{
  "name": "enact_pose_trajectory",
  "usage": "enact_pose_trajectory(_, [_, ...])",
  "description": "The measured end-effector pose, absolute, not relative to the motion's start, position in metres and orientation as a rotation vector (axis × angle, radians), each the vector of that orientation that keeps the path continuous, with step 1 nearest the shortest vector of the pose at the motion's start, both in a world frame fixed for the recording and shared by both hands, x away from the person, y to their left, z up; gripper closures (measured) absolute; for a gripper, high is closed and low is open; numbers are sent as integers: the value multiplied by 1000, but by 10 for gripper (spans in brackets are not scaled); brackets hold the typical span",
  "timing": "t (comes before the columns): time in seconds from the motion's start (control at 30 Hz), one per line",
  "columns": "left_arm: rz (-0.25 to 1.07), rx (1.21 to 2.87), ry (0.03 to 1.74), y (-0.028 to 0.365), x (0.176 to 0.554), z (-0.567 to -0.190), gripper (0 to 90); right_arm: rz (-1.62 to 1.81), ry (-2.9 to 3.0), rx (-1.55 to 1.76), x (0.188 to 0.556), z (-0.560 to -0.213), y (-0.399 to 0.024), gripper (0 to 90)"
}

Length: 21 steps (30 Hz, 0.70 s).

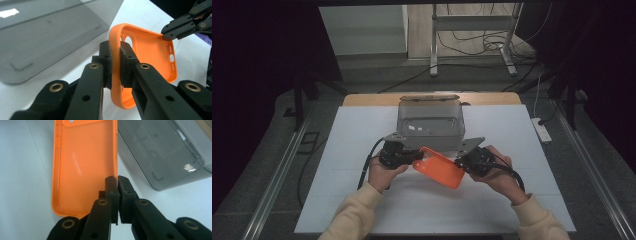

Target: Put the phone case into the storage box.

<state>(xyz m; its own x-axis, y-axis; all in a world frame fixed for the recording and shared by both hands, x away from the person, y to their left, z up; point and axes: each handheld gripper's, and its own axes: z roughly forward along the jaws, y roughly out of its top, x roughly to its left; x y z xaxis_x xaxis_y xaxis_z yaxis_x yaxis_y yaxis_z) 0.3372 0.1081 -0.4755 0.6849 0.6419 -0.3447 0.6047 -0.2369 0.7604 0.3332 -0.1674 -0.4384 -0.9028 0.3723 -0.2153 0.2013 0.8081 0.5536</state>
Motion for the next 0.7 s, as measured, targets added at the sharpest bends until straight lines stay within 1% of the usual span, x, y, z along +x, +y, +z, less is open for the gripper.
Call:
enact_pose_trajectory(0.27, [81, 1904, 956, 110, 334, -469, 825, 808, 2659, 481, 333, -436, -168, 854])
enact_pose_trajectory(0.4, [88, 1893, 943, 111, 332, -466, 825, 854, 2652, 502, 335, -435, -171, 827])
enact_pose_trajectory(0.47, [92, 1892, 929, 112, 331, -464, 825, 908, 2654, 521, 336, -434, -173, 747])
enact_pose_trajectory(0.57, [96, 1886, 913, 112, 329, -462, 826, 1005, 2656, 570, 337, -430, -178, 702])
enact_pose_trajectory(0.63, [100, 1887, 902, 113, 328, -461, 826, 1052, 2650, 596, 337, -428, -181, 629])
enact_pose_trajectory(0.7, [108, 1890, 895, 113, 328, -460, 827, 1078, 2641, 609, 338, -426, -184, 590])
